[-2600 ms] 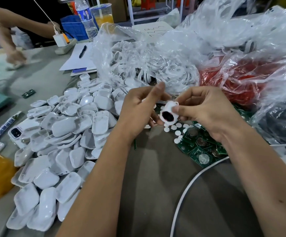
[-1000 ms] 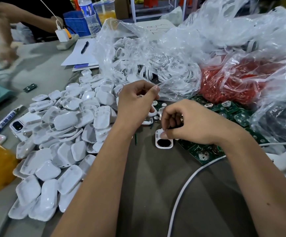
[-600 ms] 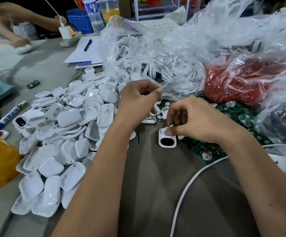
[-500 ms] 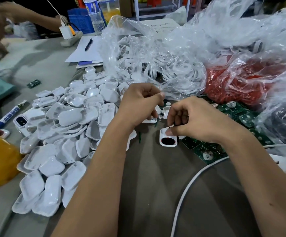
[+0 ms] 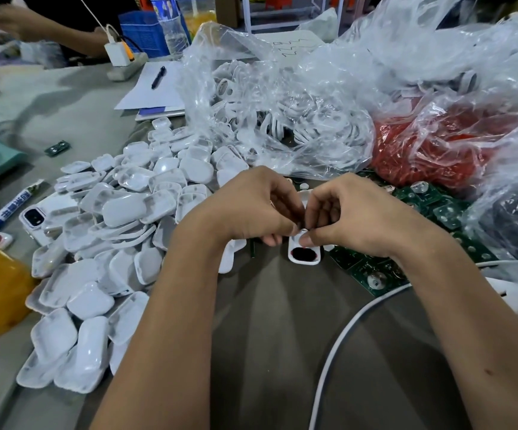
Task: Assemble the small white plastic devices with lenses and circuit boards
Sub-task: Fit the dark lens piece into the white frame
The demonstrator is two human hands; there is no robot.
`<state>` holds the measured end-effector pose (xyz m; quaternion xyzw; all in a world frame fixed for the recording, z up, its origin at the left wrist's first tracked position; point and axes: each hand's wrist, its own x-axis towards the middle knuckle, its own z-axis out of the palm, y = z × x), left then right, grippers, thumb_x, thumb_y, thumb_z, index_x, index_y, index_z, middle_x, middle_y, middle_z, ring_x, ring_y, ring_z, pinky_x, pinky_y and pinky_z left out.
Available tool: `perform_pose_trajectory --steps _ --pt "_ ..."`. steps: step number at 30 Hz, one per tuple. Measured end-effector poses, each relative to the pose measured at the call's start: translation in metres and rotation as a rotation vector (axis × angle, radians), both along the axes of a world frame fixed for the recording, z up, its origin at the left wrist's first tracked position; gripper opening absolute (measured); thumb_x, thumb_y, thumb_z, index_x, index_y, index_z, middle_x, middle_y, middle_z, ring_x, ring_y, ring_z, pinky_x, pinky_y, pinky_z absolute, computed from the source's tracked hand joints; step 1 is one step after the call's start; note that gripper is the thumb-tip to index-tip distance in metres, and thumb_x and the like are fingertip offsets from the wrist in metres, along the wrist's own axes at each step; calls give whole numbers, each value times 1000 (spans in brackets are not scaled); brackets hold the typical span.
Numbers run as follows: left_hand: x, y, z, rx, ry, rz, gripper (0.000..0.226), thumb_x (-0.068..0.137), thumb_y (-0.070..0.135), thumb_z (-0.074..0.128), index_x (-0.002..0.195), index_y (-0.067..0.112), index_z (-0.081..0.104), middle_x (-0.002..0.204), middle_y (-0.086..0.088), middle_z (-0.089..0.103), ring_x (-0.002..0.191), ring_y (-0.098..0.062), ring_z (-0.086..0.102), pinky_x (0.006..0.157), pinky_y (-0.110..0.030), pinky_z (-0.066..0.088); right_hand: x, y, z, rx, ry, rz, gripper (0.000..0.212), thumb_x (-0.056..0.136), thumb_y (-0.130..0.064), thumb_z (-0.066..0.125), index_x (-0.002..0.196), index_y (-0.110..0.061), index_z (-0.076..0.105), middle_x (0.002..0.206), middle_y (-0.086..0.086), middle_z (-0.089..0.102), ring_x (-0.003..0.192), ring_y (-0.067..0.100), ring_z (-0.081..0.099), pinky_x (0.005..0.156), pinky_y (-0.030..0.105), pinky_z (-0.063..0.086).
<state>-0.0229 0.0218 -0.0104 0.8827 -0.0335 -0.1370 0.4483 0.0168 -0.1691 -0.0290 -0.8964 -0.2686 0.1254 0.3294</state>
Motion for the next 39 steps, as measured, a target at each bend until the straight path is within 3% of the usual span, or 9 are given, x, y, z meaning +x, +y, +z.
perform_pose_trajectory --steps 4,10,13,15,20,27,33,39 --pt "0 -7 -2 57 -20 -8 17 80 -7 73 90 6 75 79 -11 76 52 -14 68 51 -21 53 -1 -1 2 -8 -11 15 23 69 -29 97 62 -28 75 53 -16 64 47 -1 55 44 10 36" --pt "-1 -9 -1 32 -27 27 7 84 4 79 90 6 75 74 -10 75 53 -17 70 49 -21 53 -4 -9 12 37 -83 23 24 77 -40 91 70 -26 73 65 -19 68 57 -4 61 53 9 43" --pt "-1 -9 0 41 -23 11 8 84 8 82 88 5 75 71 -6 74 55 -19 71 50 -23 54 -2 -19 17 -101 -130 32 23 79 -45 87 67 -32 73 64 -27 66 59 -6 61 52 8 41" --pt "-1 -10 0 52 -20 4 12 83 9 84 88 4 75 72 -8 74 53 -19 70 49 -23 54 -3 -24 19 -176 -75 92 20 71 -47 92 71 -35 76 68 -21 68 63 -1 62 53 13 42" --pt "1 -13 -3 94 -13 -10 17 77 11 90 83 6 75 71 -9 74 47 -17 66 48 -22 52 -6 -27 22 -290 12 145 32 61 -48 96 83 -45 73 91 -15 61 84 6 61 74 30 53" --pt "3 -18 -8 42 21 -24 18 79 4 87 85 4 71 69 -11 74 56 -23 74 54 -31 61 1 -33 20 -282 -10 -32 26 72 -40 94 70 -25 73 66 -11 70 59 5 64 49 13 39" --pt "2 -24 -9 16 17 -25 20 79 2 86 87 3 68 70 -11 73 57 -25 74 55 -31 62 2 -31 23 -165 -190 -207 24 85 -36 85 79 -28 63 78 -10 66 71 4 62 59 19 40" --pt "3 -19 -7 -52 -73 43 18 79 8 87 83 6 70 69 -8 73 49 -19 69 47 -24 52 2 -27 19 96 -247 -302 26 83 -31 88 76 -25 64 72 -8 68 63 1 62 61 16 45"
